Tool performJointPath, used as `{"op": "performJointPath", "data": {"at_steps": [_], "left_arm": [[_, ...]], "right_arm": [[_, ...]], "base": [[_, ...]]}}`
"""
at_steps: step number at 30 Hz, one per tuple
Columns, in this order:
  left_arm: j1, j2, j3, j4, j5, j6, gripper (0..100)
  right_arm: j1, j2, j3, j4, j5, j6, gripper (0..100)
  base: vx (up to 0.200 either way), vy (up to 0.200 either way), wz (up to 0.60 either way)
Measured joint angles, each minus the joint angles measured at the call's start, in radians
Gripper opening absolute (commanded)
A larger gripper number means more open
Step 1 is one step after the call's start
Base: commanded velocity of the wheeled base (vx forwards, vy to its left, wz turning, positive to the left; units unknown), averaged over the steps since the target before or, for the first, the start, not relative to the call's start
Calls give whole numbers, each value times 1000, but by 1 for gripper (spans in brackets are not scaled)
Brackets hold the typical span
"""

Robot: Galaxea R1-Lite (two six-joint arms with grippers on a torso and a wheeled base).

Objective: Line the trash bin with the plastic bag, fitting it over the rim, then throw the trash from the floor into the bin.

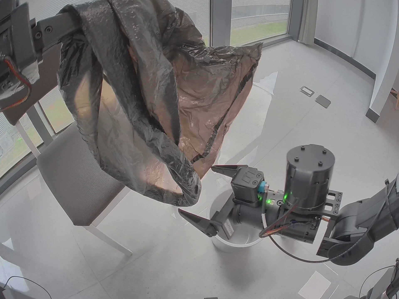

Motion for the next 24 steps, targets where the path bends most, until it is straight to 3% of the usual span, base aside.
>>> {"op": "performJointPath", "data": {"at_steps": [6,7,24], "left_arm": [[-11,-9,3,0,0,-1,0],[-13,-10,4,0,0,-1,0],[-13,-26,17,2,0,-1,0]], "right_arm": [[-1,66,-113,4,-34,-27,100],[-3,74,-125,4,-39,-35,0],[-20,119,-142,0,-55,-63,0]], "base": [[0,0,0],[0,0,0],[0,0,0]]}}
